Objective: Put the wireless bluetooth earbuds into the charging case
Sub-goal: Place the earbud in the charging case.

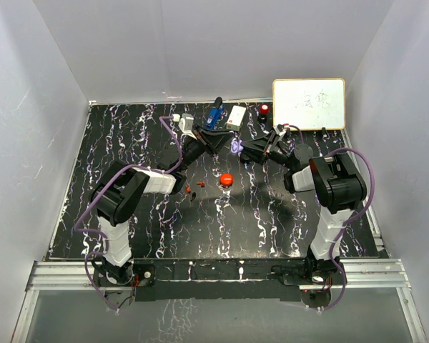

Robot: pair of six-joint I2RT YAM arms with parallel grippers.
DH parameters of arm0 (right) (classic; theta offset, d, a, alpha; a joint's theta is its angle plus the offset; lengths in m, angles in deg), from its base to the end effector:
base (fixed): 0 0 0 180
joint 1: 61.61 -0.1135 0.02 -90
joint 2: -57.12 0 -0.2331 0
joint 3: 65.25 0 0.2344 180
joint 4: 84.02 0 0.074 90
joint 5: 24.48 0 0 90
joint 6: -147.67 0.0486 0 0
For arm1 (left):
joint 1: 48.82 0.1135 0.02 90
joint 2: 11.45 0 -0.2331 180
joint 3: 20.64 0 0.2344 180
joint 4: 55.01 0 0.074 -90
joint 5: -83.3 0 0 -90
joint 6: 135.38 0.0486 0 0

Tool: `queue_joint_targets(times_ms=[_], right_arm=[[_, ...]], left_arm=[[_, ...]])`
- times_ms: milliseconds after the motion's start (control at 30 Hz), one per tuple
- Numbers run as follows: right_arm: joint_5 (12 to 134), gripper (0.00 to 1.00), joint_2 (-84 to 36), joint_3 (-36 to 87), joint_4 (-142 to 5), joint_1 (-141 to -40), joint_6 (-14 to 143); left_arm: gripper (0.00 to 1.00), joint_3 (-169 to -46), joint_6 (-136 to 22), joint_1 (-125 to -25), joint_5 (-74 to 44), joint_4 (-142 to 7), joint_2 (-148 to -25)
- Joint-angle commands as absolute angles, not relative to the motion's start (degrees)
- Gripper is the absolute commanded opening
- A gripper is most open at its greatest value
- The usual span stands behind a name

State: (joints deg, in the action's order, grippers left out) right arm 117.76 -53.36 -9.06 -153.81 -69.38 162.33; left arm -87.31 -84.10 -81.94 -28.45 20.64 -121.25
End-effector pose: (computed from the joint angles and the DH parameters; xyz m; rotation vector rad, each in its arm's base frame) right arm 0.3301 0.0838 0.1693 0.4934 1.7637 2.1019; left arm 0.3005 -0.2175 0.2366 0.3237 1.0924 -1.3176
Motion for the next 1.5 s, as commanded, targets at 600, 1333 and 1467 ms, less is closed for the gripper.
queue_joint_targets(times_ms=[600,1333,1467], right_arm=[[117.69,0.0,-54.62,-9.02,-172.52,-69.69,160.94],[118.05,0.0,-53.17,-8.23,-172.97,-69.67,161.56],[118.16,0.0,-53.12,-8.15,-172.96,-69.65,161.6]], left_arm=[[0.0,-87.58,-83.96,-81.25,-26.03,32.47,-114.62],[0.0,-85.51,-84.57,-81.03,-25.87,32.6,-118.22],[0.0,-86.74,-85.8,-81.05,-26.9,32.57,-119.94]])
